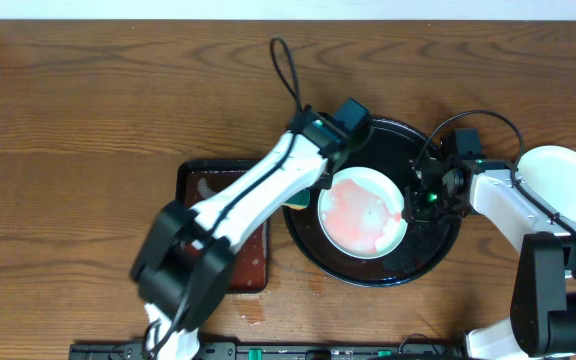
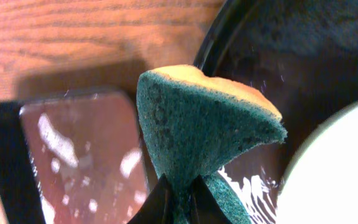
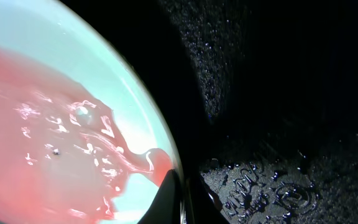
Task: Clean dirty plates on tray and stack at the side
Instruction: 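Return the sponge with the left gripper to the dark tray, then lift the pale green plate with the right gripper off the black tray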
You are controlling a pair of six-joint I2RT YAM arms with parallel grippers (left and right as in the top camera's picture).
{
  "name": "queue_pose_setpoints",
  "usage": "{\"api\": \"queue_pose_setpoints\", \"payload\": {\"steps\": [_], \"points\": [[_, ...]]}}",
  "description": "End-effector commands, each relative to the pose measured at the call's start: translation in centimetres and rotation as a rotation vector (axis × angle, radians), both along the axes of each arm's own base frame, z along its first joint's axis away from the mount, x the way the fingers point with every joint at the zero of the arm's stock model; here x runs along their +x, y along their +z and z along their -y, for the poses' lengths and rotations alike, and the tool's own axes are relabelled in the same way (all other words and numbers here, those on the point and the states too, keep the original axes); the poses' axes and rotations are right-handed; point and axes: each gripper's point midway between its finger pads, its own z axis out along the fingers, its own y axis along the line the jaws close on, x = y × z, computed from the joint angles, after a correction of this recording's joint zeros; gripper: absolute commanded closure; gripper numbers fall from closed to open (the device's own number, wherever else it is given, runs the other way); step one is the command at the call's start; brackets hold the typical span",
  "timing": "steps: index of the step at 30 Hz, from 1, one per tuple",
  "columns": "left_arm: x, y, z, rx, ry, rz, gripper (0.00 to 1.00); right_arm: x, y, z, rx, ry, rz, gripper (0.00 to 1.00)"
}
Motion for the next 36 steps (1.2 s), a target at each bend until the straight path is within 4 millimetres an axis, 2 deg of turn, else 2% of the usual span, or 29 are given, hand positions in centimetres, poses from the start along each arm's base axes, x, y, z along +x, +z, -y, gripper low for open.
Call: {"api": "queue_pose_setpoints", "payload": {"steps": [1,4,7,9,14,19,21,24,27,31,33,36], "points": [[-0.3,3.9,-1.4,-0.091,0.039,0.012,0.92,-0.2,-1.3,2.4,-0.123,-0.001,-0.002,0.99],[-0.7,6.1,-5.1,-0.094,0.114,0.011,0.92,0.6,-1.2,2.3,-0.121,-0.003,0.03,0.97],[-1.3,7.2,-7.4,-0.151,0.186,-0.023,0.92,1.7,-1.1,2.2,-0.114,-0.005,0.075,0.87],[-1.8,7.0,-8.5,-0.197,0.221,-0.06,0.92,2.3,-0.9,2.1,-0.109,-0.007,0.1,0.99],[-3.0,3.6,-11.0,-0.177,0.292,-0.149,0.92,2.5,0.0,0.7,-0.024,-0.008,0.109,0.99],[-4.4,0.0,-12.0,-0.182,0.319,-0.217,0.92,2.1,2.2,1.9,-0.098,-0.021,0.13,0.99],[-4.6,-0.8,-12.4,-0.18,0.332,-0.223,0.92,2.0,3.6,2.8,-0.159,-0.039,0.164,0.99],[-4.5,-1.5,-12.8,-0.183,0.343,-0.219,0.85,2.0,6.3,3.3,-0.226,-0.032,0.25,0.99],[-4.1,-1.6,-12.7,-0.189,0.339,-0.205,0.83,1.8,9.0,3.3,-0.284,-0.018,0.342,0.99],[-4.1,-1.4,-12.6,-0.19,0.309,-0.209,0.66,1.6,11.8,3.5,-0.36,-0.012,0.444,0.99],[-4.2,-0.9,-12.7,-0.188,0.297,-0.211,0.56,1.7,12.7,3.8,-0.401,-0.015,0.485,0.99],[-4.3,0.5,-13.1,-0.199,0.303,-0.188,0.54,1.9,14.1,4.2,-0.476,0.004,0.543,0.99]]}}
